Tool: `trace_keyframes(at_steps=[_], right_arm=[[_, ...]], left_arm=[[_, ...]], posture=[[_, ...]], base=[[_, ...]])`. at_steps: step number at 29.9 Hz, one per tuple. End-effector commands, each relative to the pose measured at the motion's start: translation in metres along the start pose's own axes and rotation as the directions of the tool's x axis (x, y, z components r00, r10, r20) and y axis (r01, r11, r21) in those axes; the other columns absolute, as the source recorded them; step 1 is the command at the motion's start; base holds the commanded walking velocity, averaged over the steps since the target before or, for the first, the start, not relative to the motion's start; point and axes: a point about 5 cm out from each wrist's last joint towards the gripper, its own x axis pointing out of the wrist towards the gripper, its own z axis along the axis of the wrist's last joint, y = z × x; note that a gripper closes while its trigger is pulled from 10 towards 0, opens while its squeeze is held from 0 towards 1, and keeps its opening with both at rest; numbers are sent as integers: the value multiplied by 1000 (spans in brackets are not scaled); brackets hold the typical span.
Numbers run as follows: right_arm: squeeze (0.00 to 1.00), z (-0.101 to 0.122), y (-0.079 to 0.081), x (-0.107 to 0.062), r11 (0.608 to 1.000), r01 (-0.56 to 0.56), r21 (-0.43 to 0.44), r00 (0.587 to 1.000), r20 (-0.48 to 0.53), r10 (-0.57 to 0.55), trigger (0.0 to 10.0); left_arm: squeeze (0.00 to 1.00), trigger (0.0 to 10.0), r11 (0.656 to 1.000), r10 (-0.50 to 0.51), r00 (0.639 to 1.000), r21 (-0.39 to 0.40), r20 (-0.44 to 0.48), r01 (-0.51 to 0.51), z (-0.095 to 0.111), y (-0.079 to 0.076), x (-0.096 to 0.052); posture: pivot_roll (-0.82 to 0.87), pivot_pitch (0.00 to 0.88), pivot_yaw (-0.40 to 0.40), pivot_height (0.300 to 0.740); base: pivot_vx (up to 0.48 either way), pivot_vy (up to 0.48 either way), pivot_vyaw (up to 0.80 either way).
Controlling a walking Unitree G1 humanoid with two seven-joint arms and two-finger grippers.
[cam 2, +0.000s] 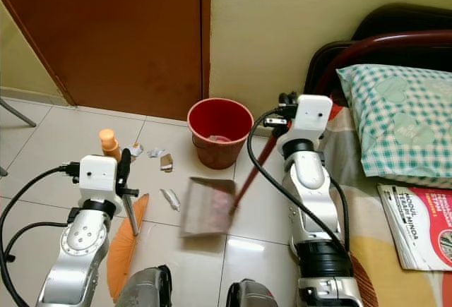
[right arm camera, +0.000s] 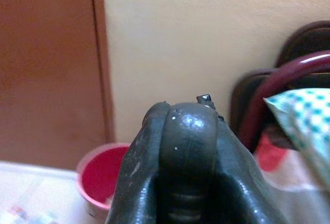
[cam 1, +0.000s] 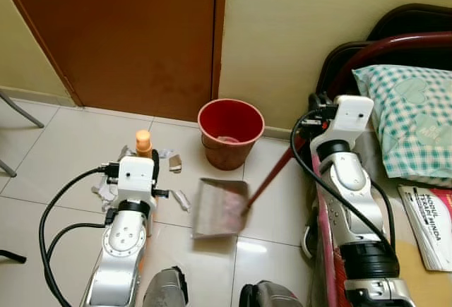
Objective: Sweep floor
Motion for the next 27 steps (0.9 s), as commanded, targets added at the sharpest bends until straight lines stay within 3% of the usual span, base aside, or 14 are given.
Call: trace_keyframes(at_steps=[1, 4, 8, 14, 21, 24, 27], right_arm=[[0, -7, -10, -3, 997, 55, -55, 998, -9, -56, 10000], [0, -15, -15, -6, 990, 99, -104, 995, -18, -101, 10000], [0, -22, -16, -5, 988, 117, -100, 991, -47, -123, 10000], [0, -26, -15, -1, 983, 134, -124, 989, -49, -141, 10000], [0, -28, -11, 0, 985, 125, -122, 990, -53, -132, 10000], [0, -27, -10, 2, 985, 123, -123, 990, -47, -129, 10000], [0, -27, -10, 3, 985, 124, -123, 990, -45, -131, 10000]], left_arm=[[0, 10000, 998, -59, 995, 10, 81, 59, 17, -10, 5], [0, 10000, 998, -68, 994, -12, 80, 69, 21, -13, 8], [0, 10000, 996, -93, 991, -9, 101, 94, 28, -16, 7], [0, 10000, 998, 31, 975, 53, 220, -43, 52, 3, 5], [0, 10000, 992, 61, 945, 88, 322, -94, 79, 9, 10], [0, 10000, 997, 26, 927, 52, 375, -49, 95, 1, 13], [0, 10000, 997, -62, 909, -18, 411, 77, 109, -14, 18]], posture=[[57, 128, -42, 740], [56, 130, -41, 740], [55, 144, -36, 740], [57, 148, -35, 740], [75, 153, -43, 740], [72, 152, -43, 740], [70, 150, -46, 740]], base=[[0, 0, 0], [0, 0, 0], [0, 0, 0], [0, 0, 0], [0, 0, 0], [0, 0, 0], [0, 0, 0]])
